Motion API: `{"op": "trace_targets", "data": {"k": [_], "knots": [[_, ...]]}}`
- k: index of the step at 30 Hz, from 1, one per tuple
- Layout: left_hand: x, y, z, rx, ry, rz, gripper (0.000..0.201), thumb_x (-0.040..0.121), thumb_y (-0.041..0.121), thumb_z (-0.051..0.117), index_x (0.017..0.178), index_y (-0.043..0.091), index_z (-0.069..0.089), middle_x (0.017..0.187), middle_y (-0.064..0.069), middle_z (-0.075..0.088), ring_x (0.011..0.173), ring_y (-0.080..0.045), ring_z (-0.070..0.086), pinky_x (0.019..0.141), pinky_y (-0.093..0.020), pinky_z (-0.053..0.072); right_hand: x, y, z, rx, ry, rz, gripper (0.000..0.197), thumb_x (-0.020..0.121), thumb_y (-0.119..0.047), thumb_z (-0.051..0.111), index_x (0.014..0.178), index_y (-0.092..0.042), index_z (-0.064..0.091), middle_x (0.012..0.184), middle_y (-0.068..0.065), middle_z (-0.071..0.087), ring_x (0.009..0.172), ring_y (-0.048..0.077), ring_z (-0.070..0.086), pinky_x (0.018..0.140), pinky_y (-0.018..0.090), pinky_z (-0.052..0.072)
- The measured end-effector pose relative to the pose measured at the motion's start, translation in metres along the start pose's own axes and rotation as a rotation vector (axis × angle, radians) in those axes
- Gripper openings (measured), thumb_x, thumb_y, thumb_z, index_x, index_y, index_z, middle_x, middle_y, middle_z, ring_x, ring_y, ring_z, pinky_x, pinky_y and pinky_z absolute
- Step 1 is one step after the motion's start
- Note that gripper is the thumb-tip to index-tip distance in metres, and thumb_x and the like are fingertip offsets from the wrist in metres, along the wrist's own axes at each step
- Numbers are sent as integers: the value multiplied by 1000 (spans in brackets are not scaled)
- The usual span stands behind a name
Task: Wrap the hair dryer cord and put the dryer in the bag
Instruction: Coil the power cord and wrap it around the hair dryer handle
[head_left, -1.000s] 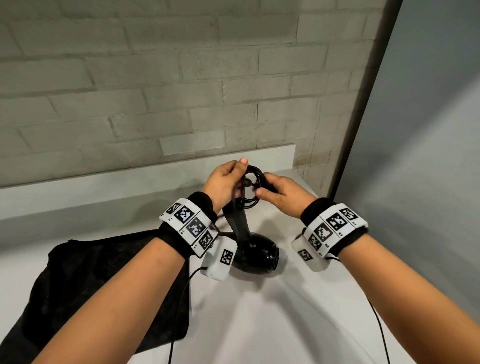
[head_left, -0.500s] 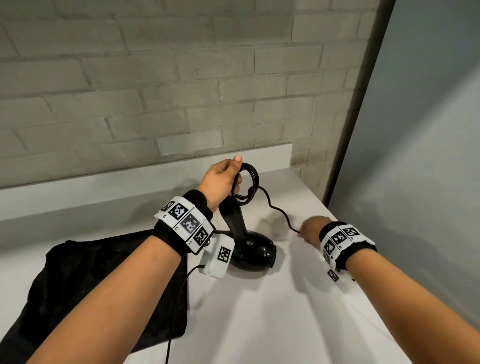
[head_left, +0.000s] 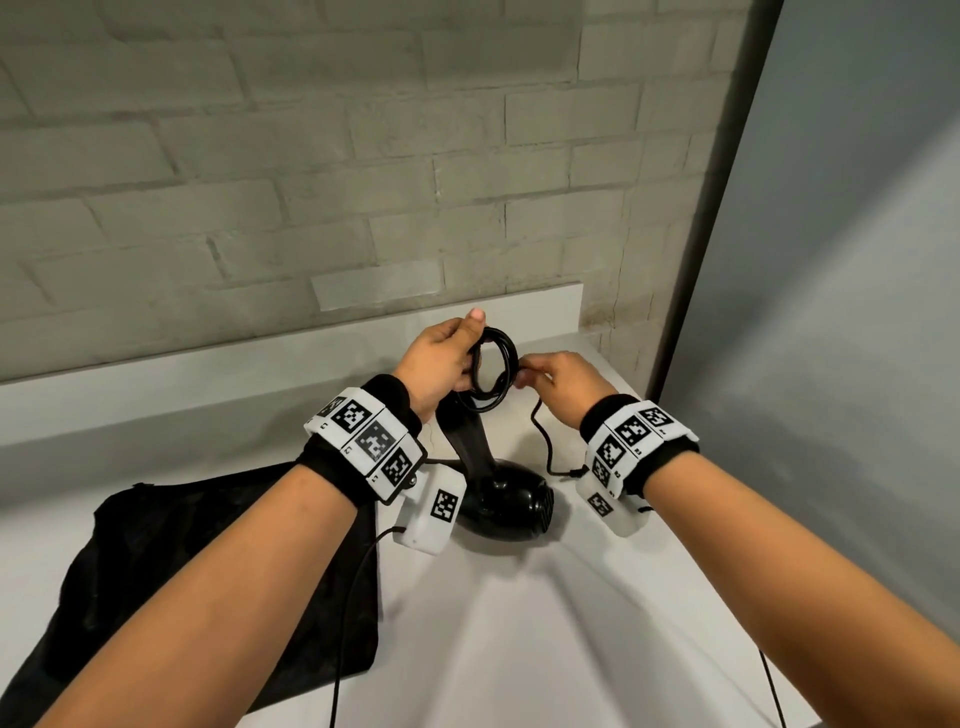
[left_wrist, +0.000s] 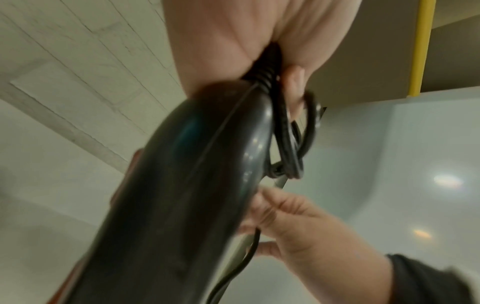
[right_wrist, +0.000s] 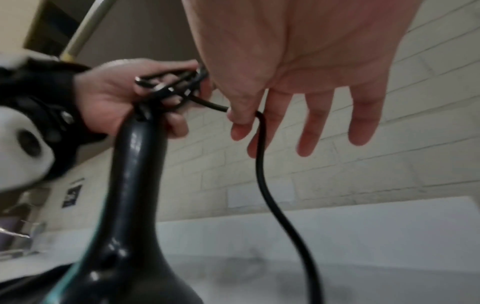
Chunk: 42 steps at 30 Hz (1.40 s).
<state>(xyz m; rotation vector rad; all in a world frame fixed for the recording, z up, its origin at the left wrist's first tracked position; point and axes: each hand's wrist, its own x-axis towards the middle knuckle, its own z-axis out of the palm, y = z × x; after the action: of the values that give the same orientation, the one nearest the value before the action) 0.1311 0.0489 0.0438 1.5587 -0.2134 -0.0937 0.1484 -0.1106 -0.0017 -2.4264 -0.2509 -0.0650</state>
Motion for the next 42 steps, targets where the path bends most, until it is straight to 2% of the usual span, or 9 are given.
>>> {"op": "trace_targets", "data": {"k": [3, 6, 13, 17, 20, 26, 29, 34, 42], "knots": [[-3, -1, -1, -11, -20, 9, 20, 93, 15, 49, 73, 13, 45, 36, 15, 32, 31, -1, 24, 34, -11, 21, 1, 27, -3, -76, -7, 198, 26, 90, -30, 43, 69, -29, 58, 94, 6, 67, 95, 30, 60, 91, 40, 45], [-3, -2, -1, 6, -27, 24, 17, 90, 5, 50, 76, 12, 46, 35, 13, 36, 30, 0, 25, 33, -12, 22, -5, 26, -6, -191, -14, 227, 25, 94, -32, 38, 80, -24, 58, 96, 8, 64, 100, 31, 57, 92, 41, 41], [-3, -1, 1, -18, -1, 44, 23, 90, -2, 48, 75, 14, 42, 51, 0, 34, 31, -1, 24, 33, -12, 21, -7, -4, 4, -19, -97, -139, 34, 88, -26, 48, 121, -27, 54, 129, 4, 57, 121, 25, 49, 105, 48, 37], [-4, 0, -1, -35, -31, 47, 23, 90, -3, 46, 76, 15, 43, 54, -1, 32, 32, -1, 24, 33, -13, 20, -10, -21, 4, 128, -162, -104, 25, 94, -9, 41, 111, -4, 60, 96, 6, 68, 93, 21, 60, 84, 23, 44], [-5, 0, -2, -9, -50, 44, 22, 90, 0, 48, 76, 16, 45, 49, 5, 35, 32, -2, 23, 34, -13, 19, -7, -23, -4, 97, 1, -35, 24, 95, -8, 36, 101, -3, 58, 78, 2, 56, 76, 20, 51, 69, 26, 38], [-5, 2, 1, -30, -41, 27, 23, 95, 17, 43, 72, 17, 43, 41, 14, 30, 35, -1, 23, 33, -12, 21, 8, -46, -35, 35, 315, -70, 23, 92, -12, 42, 91, -1, 61, 77, 12, 56, 74, 24, 51, 68, 28, 38], [-5, 4, 2, 42, -64, 12, 9, 95, 16, 43, 90, 15, 50, 52, 10, 39, 34, -1, 29, 35, -12, 24, 6, -60, -44, 64, 395, -135, 23, 92, -12, 44, 90, -1, 64, 73, 8, 56, 71, 22, 51, 68, 27, 41], [-3, 7, 1, 139, -113, 1, 25, 98, 20, 37, 78, 14, 50, 55, 2, 28, 34, -1, 28, 35, -13, 25, -10, -73, -41, 179, 359, -279, 19, 90, -10, 48, 81, 2, 60, 53, -2, 43, 50, 9, 39, 48, 13, 32], [-3, 1, -1, 33, 17, 67, 27, 99, 24, 32, 76, 15, 42, 59, 0, 24, 36, -1, 26, 38, -12, 24, -40, -45, -2, 303, 227, -361, 12, 90, -3, 48, 92, -4, 59, 57, -16, 41, 50, 1, 43, 52, 9, 33]]}}
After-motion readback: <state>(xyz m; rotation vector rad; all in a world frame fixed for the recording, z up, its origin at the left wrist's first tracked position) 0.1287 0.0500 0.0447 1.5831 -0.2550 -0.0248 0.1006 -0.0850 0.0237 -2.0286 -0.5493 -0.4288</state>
